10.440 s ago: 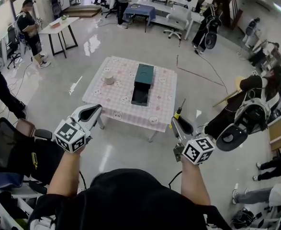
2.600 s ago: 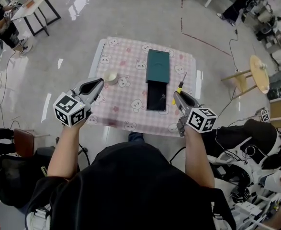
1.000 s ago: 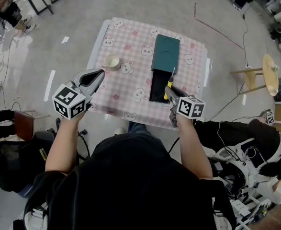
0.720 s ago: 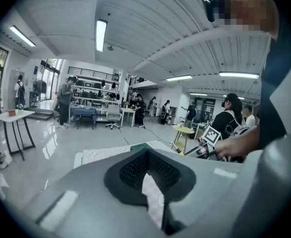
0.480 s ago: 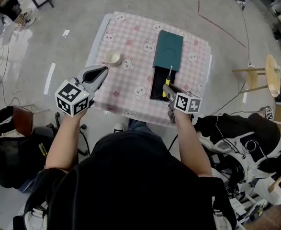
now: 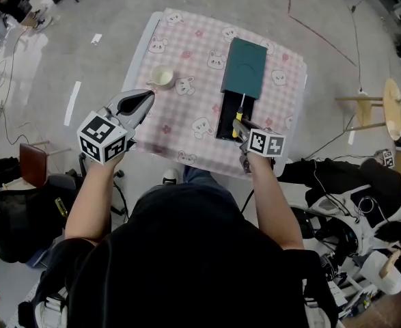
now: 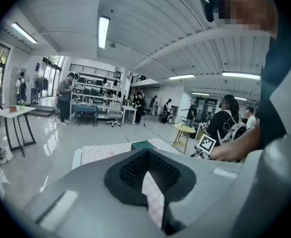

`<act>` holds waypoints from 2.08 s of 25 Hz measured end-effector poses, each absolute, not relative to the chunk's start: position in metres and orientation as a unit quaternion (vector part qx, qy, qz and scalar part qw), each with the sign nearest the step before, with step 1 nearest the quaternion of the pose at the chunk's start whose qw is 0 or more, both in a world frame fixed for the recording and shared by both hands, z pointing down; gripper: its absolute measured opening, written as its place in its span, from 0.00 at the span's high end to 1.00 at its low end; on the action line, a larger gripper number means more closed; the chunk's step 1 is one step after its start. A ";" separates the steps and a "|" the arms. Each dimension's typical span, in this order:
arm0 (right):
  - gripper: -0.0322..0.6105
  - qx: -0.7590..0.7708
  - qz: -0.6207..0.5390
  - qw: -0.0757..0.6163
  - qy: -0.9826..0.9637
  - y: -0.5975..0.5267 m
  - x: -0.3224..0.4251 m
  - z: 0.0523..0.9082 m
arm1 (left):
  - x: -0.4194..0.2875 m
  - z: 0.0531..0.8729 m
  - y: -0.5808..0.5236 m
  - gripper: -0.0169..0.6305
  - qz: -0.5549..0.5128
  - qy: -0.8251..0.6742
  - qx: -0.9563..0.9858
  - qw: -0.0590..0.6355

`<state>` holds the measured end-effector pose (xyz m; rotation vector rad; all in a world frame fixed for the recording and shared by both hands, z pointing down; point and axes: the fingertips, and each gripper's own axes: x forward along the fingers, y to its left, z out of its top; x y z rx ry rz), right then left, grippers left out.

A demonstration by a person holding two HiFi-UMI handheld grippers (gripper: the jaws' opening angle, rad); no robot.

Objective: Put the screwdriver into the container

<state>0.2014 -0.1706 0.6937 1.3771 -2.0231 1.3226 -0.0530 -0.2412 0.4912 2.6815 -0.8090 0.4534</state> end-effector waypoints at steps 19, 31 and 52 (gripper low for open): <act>0.79 0.468 0.499 0.223 -0.694 -0.174 0.199 0.737 | -0.056 0.505 -0.244 0.97 0.163 -0.295 0.926 0.169; 0.79 0.455 0.524 0.255 -0.673 -0.177 0.192 0.766 | -0.064 0.518 -0.246 0.97 0.168 -0.300 0.922 0.180; 0.79 0.446 0.564 0.273 -0.640 -0.179 0.195 0.804 | -0.063 0.537 -0.244 0.97 0.172 -0.303 0.917 0.195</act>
